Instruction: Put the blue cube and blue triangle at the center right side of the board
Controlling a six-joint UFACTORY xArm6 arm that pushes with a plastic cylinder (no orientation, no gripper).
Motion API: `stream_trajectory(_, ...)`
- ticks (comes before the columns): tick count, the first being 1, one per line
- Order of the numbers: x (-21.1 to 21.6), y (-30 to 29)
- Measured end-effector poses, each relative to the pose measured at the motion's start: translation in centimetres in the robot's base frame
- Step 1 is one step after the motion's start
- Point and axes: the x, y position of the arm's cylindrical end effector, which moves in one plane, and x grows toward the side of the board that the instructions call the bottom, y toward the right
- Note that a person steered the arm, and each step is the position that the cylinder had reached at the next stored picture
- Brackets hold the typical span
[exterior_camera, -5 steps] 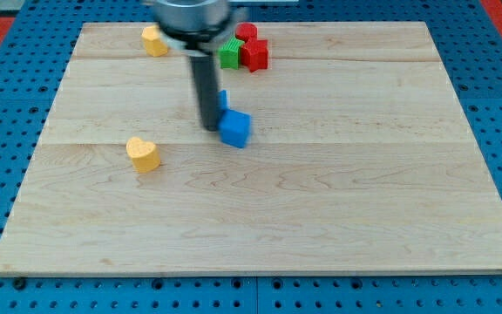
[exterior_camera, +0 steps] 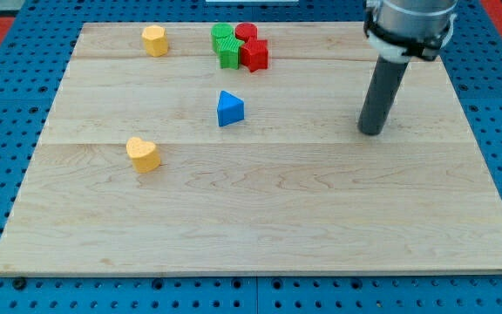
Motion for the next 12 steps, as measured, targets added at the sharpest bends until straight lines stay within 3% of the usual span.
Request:
stream_trajectory(1, 1.5, -4.4)
stream_trajectory(2, -2.1, -5.2)
stream_trajectory(3, -3.9, -1.6)
stream_trajectory(4, -1.8, -3.4)
stream_trajectory(6, 4.1, -20.4)
stream_trajectory(7, -0.3, -26.9)
stream_trajectory(8, -3.7, -21.6)
stream_trajectory(9, -2.7, -12.6)
stream_trajectory(10, -1.1, -17.5)
stream_trajectory(11, 0.7, -17.9)
stream_trajectory(12, 0.7, -8.9)
